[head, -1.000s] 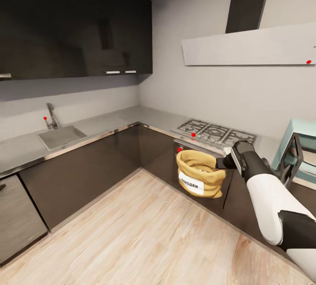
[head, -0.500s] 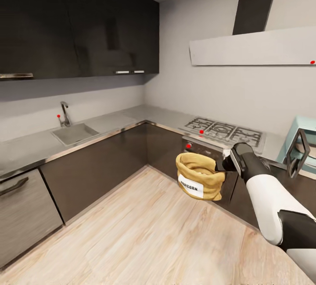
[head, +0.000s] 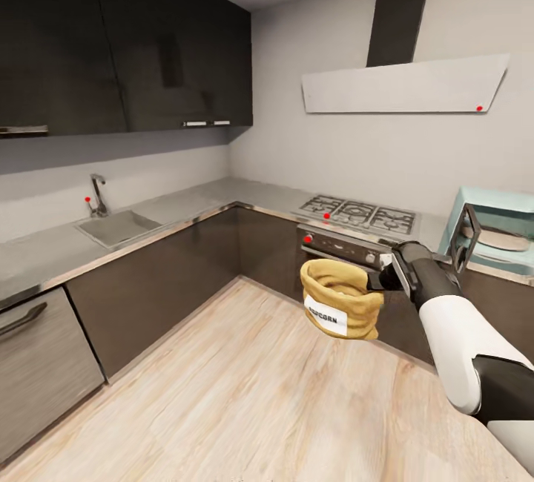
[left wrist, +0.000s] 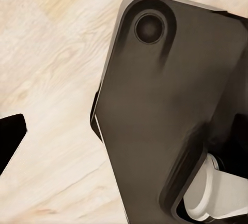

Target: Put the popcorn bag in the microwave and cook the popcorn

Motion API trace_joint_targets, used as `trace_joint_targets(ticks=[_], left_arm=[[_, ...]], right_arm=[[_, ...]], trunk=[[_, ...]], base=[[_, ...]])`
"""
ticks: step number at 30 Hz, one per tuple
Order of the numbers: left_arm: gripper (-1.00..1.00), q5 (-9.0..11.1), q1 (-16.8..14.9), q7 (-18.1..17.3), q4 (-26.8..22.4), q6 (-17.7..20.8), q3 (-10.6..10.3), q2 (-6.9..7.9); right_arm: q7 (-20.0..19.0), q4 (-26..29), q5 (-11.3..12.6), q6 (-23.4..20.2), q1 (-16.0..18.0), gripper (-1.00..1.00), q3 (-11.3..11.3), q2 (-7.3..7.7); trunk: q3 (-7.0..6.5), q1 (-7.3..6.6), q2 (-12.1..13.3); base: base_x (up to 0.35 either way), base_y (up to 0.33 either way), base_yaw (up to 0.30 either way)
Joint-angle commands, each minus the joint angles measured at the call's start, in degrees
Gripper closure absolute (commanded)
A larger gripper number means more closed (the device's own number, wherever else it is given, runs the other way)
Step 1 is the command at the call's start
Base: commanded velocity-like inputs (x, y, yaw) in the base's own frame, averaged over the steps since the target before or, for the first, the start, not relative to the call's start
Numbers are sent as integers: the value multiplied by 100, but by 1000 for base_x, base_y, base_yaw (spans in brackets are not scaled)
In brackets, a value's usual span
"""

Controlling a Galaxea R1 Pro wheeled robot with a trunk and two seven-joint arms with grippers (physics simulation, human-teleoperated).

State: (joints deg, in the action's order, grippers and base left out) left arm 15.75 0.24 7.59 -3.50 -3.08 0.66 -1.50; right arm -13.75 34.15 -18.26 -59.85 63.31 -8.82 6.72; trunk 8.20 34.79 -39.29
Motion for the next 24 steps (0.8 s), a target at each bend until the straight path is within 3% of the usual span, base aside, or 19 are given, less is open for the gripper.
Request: trace_joint_targets(ticks=[1,14,19,24], left_arm=[[-100,24,2,14,-12,-9,0,-1],[-100,26,2,14,-19,-14,-8,9],[-100,14,2,14,-19,-17,-13,2],[-100,7,2,14,-19,-11,-22,9]], right_arm=[[-48,4,-64,-15,6,100,-22,-3],[139,6,-47,-15,6,100,-32,20],[105,11,-46,-15,6,100,-32,281],[109,12,-63,-15,6,100,-27,312]], trunk=[[6,-1,-8],[-34,-1,-8],[-48,-1,-8],[-63,-1,-8]], base=[[-227,73,-236],[-30,6,-238],[0,-17,-239],[0,-237,-239]])
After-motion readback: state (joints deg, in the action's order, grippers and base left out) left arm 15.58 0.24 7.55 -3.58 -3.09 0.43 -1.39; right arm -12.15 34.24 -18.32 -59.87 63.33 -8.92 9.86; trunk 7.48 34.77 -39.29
